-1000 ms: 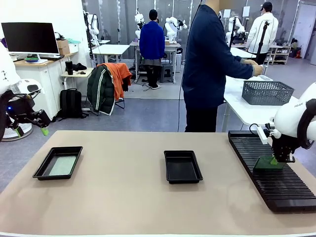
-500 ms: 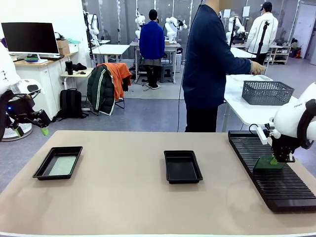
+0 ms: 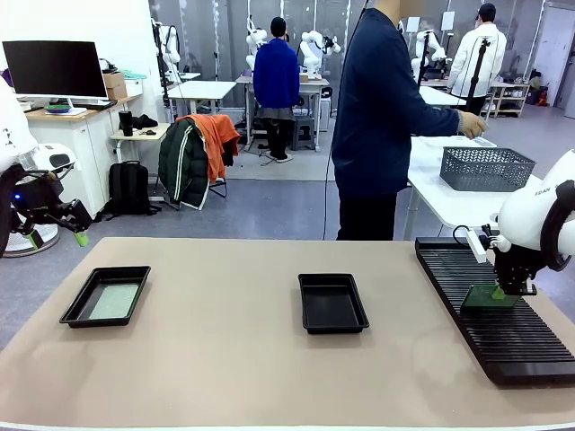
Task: Inspect and transfer BCBs to ESD trays.
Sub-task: Pick up the Blank PCB from the PCB Rack and place it in the right ESD tray.
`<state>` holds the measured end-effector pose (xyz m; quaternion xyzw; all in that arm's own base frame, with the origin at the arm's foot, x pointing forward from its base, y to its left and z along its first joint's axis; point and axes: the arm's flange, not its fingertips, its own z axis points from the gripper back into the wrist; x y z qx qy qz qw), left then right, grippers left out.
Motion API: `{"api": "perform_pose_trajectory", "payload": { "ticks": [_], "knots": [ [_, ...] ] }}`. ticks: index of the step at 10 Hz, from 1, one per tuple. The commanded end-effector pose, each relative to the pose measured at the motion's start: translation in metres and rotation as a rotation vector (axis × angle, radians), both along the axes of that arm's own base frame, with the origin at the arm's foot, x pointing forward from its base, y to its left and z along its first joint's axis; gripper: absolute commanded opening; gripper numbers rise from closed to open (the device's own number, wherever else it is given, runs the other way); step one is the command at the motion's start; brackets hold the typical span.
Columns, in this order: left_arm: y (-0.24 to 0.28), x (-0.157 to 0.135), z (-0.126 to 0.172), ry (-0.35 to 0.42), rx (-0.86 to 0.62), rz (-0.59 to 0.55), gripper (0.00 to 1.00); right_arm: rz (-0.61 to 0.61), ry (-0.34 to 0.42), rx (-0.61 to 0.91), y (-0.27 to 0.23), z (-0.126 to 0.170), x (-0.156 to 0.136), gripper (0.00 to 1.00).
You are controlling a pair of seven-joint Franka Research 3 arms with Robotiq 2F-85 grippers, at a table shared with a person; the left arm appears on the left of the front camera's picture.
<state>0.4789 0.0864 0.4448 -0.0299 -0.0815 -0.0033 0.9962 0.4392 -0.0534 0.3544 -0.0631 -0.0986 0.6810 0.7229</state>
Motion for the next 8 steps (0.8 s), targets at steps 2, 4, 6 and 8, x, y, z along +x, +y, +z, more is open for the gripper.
{"api": "perform_pose_trajectory", "payload": {
  "ticks": [2,4,6,8],
  "knots": [
    [-0.001,-0.001,-0.003,-0.005,0.000,0.002,1.00,0.000,0.000,0.000,0.000,0.000,0.000,0.03],
    [-0.001,-0.001,-0.003,-0.005,0.000,0.002,1.00,0.002,-0.030,-0.028,0.005,0.076,-0.013,0.03],
    [-0.001,-0.001,-0.003,-0.005,0.000,0.002,1.00,-0.002,-0.039,-0.075,0.008,0.156,-0.016,0.03],
    [-0.001,-0.001,-0.003,-0.005,0.000,0.002,1.00,-0.045,-0.018,-0.070,0.007,0.244,-0.020,0.03]
  ]
}}
